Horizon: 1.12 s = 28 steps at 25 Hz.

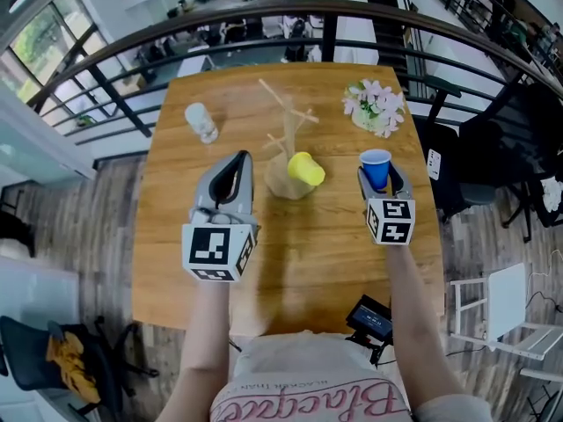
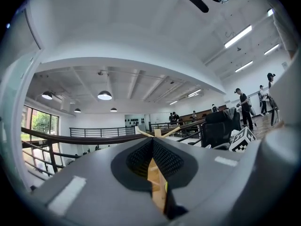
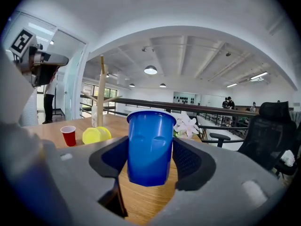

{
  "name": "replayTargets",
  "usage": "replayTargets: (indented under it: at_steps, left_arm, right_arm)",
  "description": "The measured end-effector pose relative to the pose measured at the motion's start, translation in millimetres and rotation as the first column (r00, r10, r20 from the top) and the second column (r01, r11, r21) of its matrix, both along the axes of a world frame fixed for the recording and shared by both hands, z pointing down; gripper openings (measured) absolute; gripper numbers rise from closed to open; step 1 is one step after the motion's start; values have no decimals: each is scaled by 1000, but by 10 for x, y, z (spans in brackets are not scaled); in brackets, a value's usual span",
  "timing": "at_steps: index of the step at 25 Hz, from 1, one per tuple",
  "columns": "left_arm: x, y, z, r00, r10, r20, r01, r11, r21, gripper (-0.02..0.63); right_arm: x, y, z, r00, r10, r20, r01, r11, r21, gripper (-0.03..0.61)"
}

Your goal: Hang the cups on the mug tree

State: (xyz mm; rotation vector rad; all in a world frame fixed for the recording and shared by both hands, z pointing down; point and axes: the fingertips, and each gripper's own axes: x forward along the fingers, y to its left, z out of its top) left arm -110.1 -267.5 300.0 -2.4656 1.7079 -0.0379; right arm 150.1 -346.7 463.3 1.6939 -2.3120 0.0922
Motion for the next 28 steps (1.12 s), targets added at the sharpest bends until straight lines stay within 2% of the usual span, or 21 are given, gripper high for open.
replayTargets:
  at_steps: [8, 16, 22, 25, 28]
  left_arm:
    - [-93, 181, -166, 1000, 12, -20, -11, 999, 43, 16]
    - [-274, 326, -246, 999, 2, -35, 0, 998, 70, 17]
    - [-438, 398, -257, 998, -25, -49, 28, 997, 68, 16]
    - [-514, 437, -258, 998, -39, -53, 42, 997, 66, 15]
    - [-582, 486, -274, 997, -52, -60, 56, 996, 71, 15]
  right_arm:
    - [-146, 256, -436, 999, -22, -39, 25, 996, 80, 287]
    - [-412, 441, -640, 996, -49, -79, 57, 993, 106, 284]
    - [-682, 454, -886, 986, -102, -134, 119, 985, 124, 282]
    - [-848, 452, -1056, 971, -127, -201, 158, 976, 148, 282]
    - [-973, 413, -1188, 939, -126, -321, 184, 970, 157, 282]
